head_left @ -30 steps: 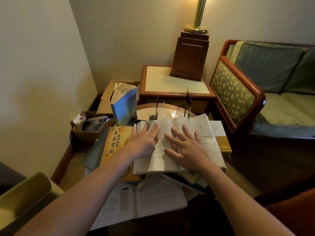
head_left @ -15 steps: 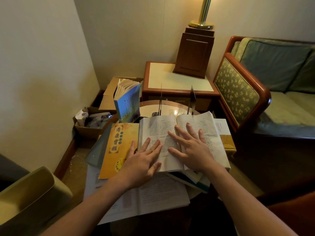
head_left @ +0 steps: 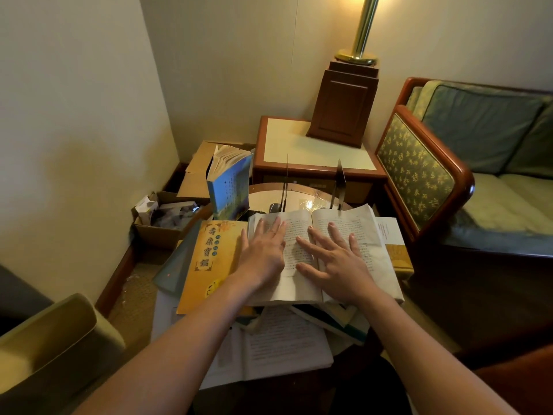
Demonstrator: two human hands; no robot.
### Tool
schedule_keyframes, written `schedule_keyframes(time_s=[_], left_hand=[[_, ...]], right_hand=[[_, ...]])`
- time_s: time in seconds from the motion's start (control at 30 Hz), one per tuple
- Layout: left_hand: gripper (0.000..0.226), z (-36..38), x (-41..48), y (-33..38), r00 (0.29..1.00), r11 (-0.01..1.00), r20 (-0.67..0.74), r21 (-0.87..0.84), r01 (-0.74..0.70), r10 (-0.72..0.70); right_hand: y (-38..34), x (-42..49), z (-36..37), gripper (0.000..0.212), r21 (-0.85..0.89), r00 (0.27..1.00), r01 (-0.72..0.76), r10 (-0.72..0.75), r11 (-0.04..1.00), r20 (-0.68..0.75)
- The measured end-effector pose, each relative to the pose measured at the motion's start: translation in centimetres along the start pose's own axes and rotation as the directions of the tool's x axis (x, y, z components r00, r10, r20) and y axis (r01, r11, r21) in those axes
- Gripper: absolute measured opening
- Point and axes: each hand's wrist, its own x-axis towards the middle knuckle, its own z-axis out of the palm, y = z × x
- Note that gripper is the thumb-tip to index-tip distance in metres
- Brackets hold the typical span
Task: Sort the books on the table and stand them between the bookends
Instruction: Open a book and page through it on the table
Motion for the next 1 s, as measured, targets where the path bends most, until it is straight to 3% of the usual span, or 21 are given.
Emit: schedule_keyframes(time_s=[0.27, 0.57, 0.8, 1.0], left_hand=[[0.062, 3.2, -6.6, -0.6, 0.998, 1.000, -0.065, 0.005, 0.020, -0.020], [0.064, 2.3, -5.9, -1.3, 0.988, 0.980, -0.036, -0.136, 0.144, -0.150], [0.064, 1.9, -5.9, -1.8, 0.991, 0.979, -0.008, -0.154, 0.134, -0.137], [0.063, 2.0, -6.0, -1.7, 0.990, 0.973, -0.016, -0.184, 0.137, -0.142]], right_hand=[[-0.2, -0.3, 0.0, 0.065, -0.032, 1.000, 0.000, 0.000, 0.999, -0.008], [-0.9, -2.0, 0.5, 0.074, -0.038, 0.999, -0.047, 0.048, 0.998, 0.009], [1.0, -3.9, 0.3, 0.075, 0.083, 0.937, -0.335, 0.341, 0.939, -0.073], [1.7, -5.2, -0.2, 0.077, 0.231, 0.890, -0.438, 0.455, 0.869, -0.023]])
